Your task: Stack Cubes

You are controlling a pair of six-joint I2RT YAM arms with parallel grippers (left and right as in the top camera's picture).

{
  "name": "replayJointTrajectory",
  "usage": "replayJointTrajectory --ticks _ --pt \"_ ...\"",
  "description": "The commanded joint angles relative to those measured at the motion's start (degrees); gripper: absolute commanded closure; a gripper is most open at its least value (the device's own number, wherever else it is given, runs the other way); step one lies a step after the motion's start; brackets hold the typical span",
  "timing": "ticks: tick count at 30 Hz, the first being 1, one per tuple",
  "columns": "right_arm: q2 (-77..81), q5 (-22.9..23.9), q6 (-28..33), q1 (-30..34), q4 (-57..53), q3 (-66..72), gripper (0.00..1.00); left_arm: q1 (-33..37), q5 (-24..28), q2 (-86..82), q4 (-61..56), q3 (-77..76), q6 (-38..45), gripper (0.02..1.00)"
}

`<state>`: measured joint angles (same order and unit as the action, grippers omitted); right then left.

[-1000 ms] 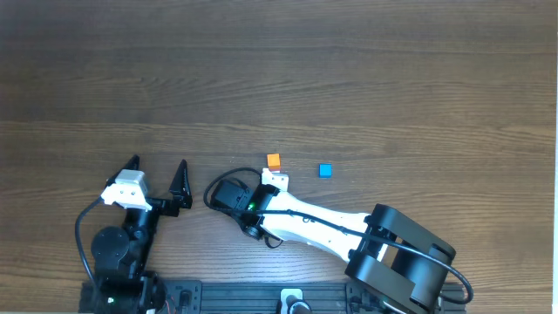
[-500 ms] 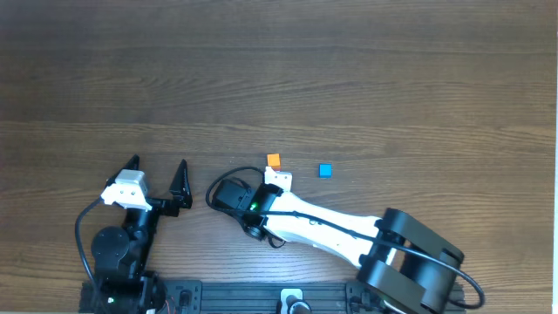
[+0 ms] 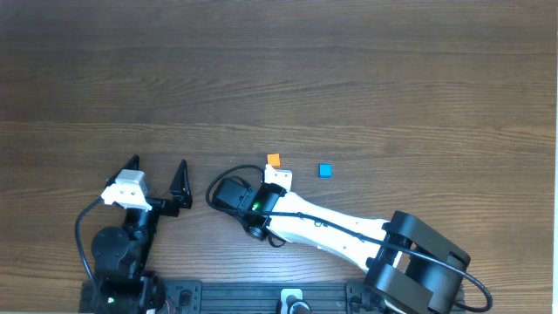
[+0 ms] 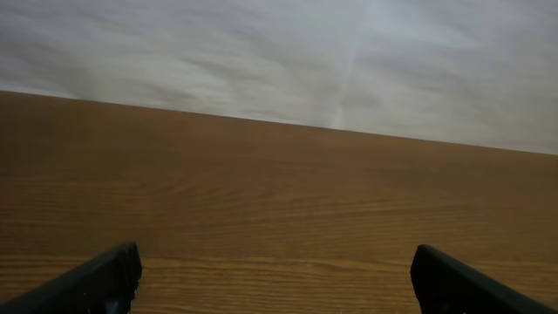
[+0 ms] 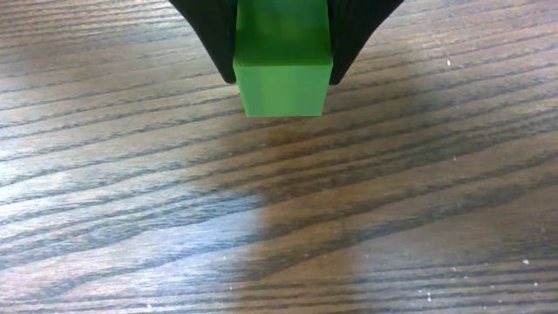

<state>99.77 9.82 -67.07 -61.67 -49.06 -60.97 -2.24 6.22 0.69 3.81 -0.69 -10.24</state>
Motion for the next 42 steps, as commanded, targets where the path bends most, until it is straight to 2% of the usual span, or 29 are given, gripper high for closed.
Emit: replayJointTrajectory --ticks 1,12,24,31,42 --pt "-1.7 -1.0 0.5 -0.3 0.0 -1.0 0.989 -0.1 0.0 -0.5 0.0 0.4 0.8 0.02" --pt "-5.4 -1.6 0.5 -0.3 -2.1 -2.9 0.989 -0.1 0.0 -0.5 0.0 0.4 0.8 0.02" --pt "-6.5 0.6 3.1 0.4 -19.1 -19.7 0.989 -0.1 0.0 -0.5 0.0 0.4 0.8 0.02" --pt "-6.4 -0.2 9.7 4.7 -23.8 -25.7 0.989 -0.1 0.0 -0.5 0.0 0.4 0.8 0.02" --pt "-1.6 -4.5 21.6 15.0 -24.1 -29.1 0.991 -0.1 0.0 -0.5 0.0 0.4 0.8 0.018"
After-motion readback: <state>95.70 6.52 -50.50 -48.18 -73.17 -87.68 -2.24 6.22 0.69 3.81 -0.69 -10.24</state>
